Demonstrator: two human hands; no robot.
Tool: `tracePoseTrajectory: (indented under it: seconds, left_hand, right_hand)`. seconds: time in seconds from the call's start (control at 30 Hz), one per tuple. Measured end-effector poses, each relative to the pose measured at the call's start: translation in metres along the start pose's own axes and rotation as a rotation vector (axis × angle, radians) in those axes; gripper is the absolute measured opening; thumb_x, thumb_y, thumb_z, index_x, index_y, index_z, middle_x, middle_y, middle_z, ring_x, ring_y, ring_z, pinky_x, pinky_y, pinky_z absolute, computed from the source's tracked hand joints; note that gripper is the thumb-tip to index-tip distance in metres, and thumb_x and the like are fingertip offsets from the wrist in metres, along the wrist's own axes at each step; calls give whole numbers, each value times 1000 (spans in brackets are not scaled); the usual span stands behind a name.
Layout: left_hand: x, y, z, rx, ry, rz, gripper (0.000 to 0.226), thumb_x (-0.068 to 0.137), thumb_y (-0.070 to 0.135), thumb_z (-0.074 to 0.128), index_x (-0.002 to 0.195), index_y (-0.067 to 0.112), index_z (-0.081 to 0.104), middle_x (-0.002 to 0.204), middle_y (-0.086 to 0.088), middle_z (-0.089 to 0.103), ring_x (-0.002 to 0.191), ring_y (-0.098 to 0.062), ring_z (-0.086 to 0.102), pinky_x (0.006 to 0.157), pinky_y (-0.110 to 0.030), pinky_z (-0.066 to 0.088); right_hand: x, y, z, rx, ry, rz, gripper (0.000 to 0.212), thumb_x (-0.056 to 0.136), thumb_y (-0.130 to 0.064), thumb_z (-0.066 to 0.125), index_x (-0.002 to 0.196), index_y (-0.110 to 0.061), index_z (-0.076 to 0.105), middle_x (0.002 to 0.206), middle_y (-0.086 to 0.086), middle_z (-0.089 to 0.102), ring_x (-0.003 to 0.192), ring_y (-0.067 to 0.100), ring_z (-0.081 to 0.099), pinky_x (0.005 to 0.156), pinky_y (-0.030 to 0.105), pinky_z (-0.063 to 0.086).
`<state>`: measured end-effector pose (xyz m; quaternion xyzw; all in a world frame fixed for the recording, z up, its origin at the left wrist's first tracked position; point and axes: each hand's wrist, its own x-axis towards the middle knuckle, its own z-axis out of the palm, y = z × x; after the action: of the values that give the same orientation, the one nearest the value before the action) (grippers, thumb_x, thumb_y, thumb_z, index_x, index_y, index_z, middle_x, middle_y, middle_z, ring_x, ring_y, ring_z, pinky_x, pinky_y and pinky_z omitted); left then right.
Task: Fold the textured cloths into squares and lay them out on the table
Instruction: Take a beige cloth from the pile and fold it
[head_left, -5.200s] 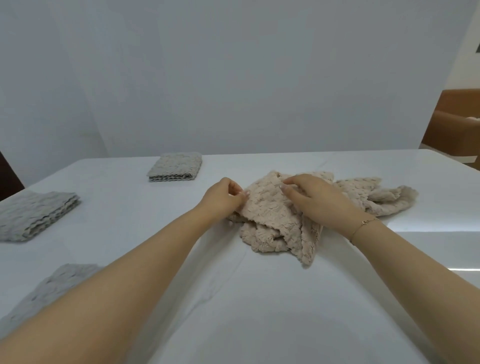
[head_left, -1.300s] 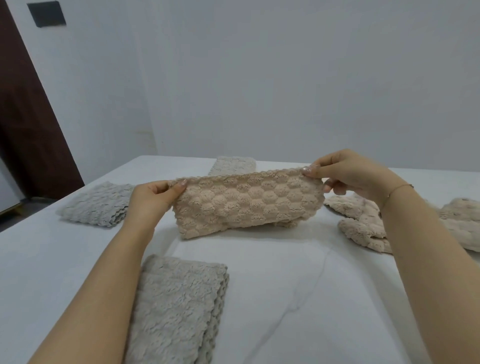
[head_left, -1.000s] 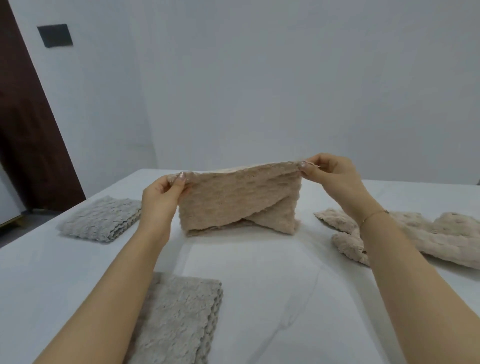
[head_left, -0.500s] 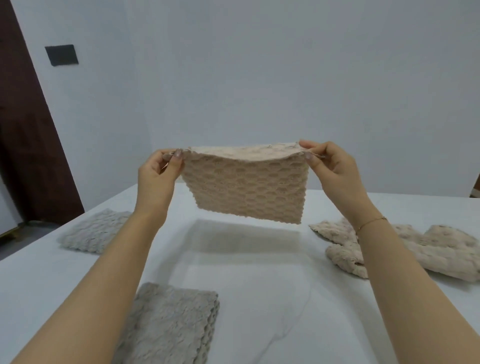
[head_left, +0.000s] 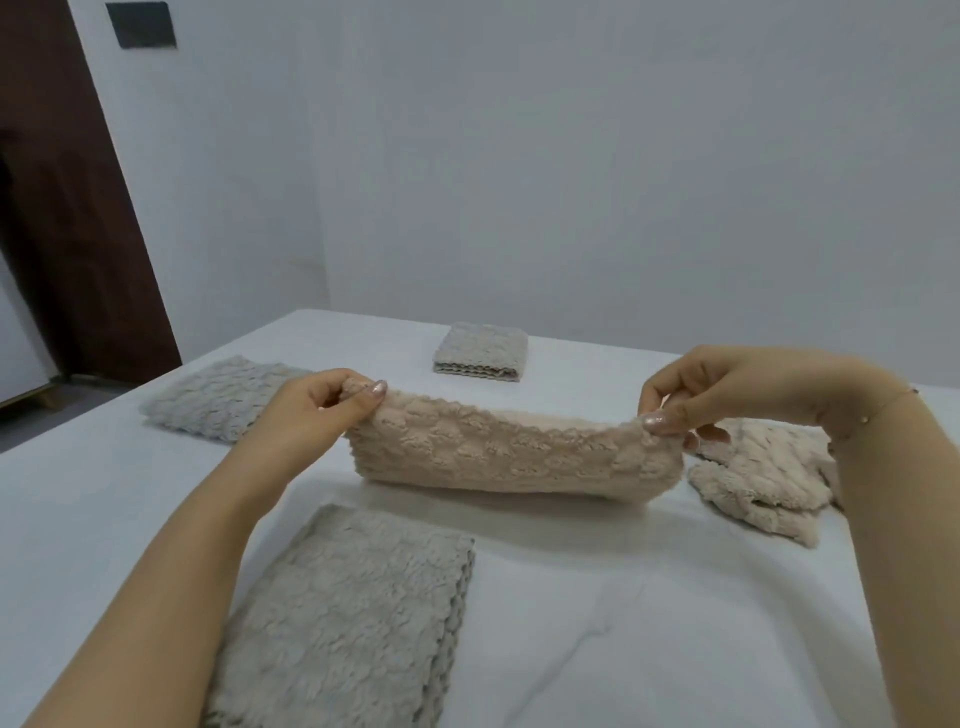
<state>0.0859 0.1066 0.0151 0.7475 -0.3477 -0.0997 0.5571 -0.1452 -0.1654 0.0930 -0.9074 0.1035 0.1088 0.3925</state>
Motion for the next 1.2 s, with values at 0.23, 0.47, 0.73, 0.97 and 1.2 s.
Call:
tracePoseTrajectory:
  seconds: [0.23, 0.47, 0.73, 0.97, 1.2]
  left_hand:
    - [0, -5, 0, 102, -150, -97, 41, 92, 31, 58, 52, 25, 53, 61, 9, 49, 64, -7, 48, 78, -24, 36]
    - [25, 1, 24, 470, 8, -99, 22, 91, 28, 57, 77, 14, 65, 74, -4, 65, 74, -21, 59, 62, -26, 39]
    - [112, -17, 62, 601, -33, -238, 17, 90, 19, 55, 76, 9, 54, 79, -10, 53, 72, -23, 46, 65, -28, 35]
    - [97, -61, 81, 465, 136, -149, 27, 92, 30, 52, 72, 12, 54, 67, -7, 66, 56, -27, 59, 62, -34, 52]
    - [104, -76, 82, 551, 146, -35, 26, 95, 39, 47, 75, 22, 49, 70, -1, 60, 61, -24, 56, 61, -32, 48]
  right_hand:
    - [10, 12, 2, -20, -86, 52, 16, 89, -16, 61, 75, -14, 67, 66, 1, 63, 58, 7, 53, 58, 24, 37]
    - [38, 41, 5, 16, 233, 187, 19, 88, -25, 65, 76, -11, 66, 66, -2, 63, 62, 9, 57, 55, 22, 42]
    - [84, 65, 29, -109, 528, 356, 28, 92, -21, 56, 66, -9, 56, 66, 3, 58, 63, 14, 55, 52, 24, 46]
    - [108, 87, 38, -1, 785, 341, 16, 85, -16, 53, 71, -9, 49, 66, 11, 48, 59, 21, 41, 54, 26, 33]
    - [117, 104, 47, -53, 918, 304, 19, 84, -13, 51, 65, -8, 49, 62, 11, 57, 49, 18, 47, 51, 27, 38]
